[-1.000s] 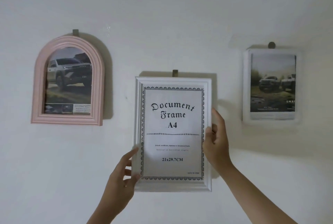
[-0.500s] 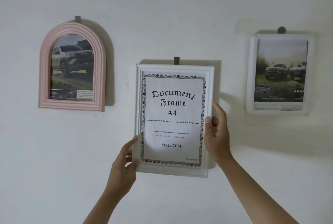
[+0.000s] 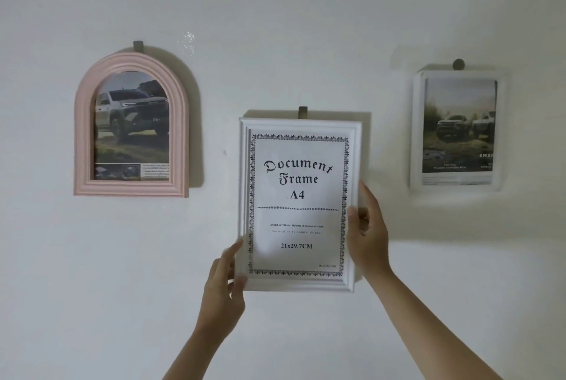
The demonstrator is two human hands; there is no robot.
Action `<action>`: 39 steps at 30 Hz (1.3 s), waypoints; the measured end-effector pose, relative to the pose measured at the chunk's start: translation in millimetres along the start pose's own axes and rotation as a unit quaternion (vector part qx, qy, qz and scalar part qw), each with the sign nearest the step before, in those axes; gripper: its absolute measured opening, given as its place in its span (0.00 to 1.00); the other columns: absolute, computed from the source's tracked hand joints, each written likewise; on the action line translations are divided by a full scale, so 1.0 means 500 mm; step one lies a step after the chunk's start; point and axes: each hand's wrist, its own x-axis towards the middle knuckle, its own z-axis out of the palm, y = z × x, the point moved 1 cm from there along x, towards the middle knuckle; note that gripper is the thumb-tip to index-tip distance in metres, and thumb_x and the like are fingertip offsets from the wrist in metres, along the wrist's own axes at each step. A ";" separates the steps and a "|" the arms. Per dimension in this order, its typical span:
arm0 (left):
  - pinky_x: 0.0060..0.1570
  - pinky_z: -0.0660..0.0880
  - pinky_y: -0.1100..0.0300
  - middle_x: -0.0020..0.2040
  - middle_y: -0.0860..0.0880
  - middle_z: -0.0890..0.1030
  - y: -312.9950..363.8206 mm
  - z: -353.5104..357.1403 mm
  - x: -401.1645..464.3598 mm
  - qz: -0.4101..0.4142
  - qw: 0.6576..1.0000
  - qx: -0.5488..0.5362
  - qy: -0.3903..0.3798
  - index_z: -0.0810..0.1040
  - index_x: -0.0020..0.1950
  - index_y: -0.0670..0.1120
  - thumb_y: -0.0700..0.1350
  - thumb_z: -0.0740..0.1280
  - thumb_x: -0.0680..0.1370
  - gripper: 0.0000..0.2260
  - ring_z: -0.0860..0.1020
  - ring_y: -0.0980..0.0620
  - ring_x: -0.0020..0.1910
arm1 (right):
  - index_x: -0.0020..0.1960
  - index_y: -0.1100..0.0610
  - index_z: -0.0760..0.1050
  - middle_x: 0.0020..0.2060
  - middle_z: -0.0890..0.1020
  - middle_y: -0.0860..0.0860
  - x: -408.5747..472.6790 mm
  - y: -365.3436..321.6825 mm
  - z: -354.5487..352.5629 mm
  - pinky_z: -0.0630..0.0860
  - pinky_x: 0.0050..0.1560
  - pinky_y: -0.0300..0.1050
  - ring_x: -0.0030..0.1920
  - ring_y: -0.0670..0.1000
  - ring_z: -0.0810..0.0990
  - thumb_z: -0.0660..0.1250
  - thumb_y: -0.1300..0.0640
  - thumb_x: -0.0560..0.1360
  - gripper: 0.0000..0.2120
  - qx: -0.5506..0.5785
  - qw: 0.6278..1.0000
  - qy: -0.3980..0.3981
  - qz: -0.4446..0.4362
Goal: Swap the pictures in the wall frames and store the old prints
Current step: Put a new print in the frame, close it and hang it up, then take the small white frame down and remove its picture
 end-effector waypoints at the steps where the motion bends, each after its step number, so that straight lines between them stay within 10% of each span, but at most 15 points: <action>1: 0.49 0.78 0.60 0.55 0.56 0.73 0.003 0.003 -0.005 0.005 1.000 0.006 -0.004 0.64 0.66 0.69 0.30 0.60 0.75 0.35 0.76 0.57 0.51 | 0.70 0.44 0.65 0.36 0.75 0.51 -0.002 0.000 0.000 0.70 0.40 0.32 0.34 0.49 0.72 0.61 0.58 0.79 0.22 -0.012 1.000 0.003 0.001; 10: 0.52 0.76 0.51 0.57 0.48 0.69 -0.006 0.008 -0.056 0.067 0.989 0.109 0.075 0.59 0.73 0.57 0.47 0.70 0.69 0.35 0.70 0.64 0.54 | 0.69 0.49 0.69 0.49 0.73 0.51 -0.026 -0.022 -0.048 0.76 0.53 0.45 0.50 0.46 0.78 0.64 0.64 0.75 0.24 -0.040 0.999 0.018 -0.003; 14: 0.58 0.70 0.42 0.63 0.39 0.66 0.076 0.044 -0.049 0.060 0.982 0.104 0.149 0.67 0.69 0.43 0.58 0.65 0.65 0.36 0.67 0.45 0.60 | 0.67 0.51 0.71 0.50 0.74 0.50 0.023 -0.037 -0.139 0.74 0.51 0.41 0.51 0.47 0.77 0.65 0.62 0.75 0.22 -0.081 0.994 0.041 -0.057; 23: 0.63 0.63 0.62 0.63 0.52 0.66 0.339 0.249 0.050 0.166 0.985 0.001 0.037 0.64 0.69 0.47 0.56 0.64 0.71 0.29 0.65 0.55 0.66 | 0.68 0.52 0.69 0.54 0.73 0.51 0.189 -0.005 -0.369 0.69 0.53 0.40 0.52 0.51 0.75 0.64 0.63 0.75 0.23 -0.160 0.977 0.134 -0.039; 33: 0.59 0.73 0.54 0.62 0.50 0.70 0.471 0.479 0.163 0.118 0.993 0.011 0.025 0.63 0.71 0.51 0.41 0.67 0.73 0.27 0.73 0.49 0.58 | 0.74 0.43 0.55 0.60 0.70 0.50 0.298 0.092 -0.496 0.72 0.51 0.38 0.57 0.50 0.74 0.67 0.59 0.75 0.34 -0.107 0.986 -0.108 0.072; 39: 0.49 0.75 0.64 0.52 0.57 0.73 0.483 0.483 0.185 0.095 0.994 -0.038 0.043 0.71 0.65 0.55 0.33 0.67 0.72 0.26 0.77 0.57 0.46 | 0.72 0.42 0.57 0.54 0.66 0.46 0.316 0.113 -0.462 0.75 0.60 0.51 0.54 0.49 0.75 0.68 0.62 0.73 0.35 -0.054 0.993 -0.092 0.058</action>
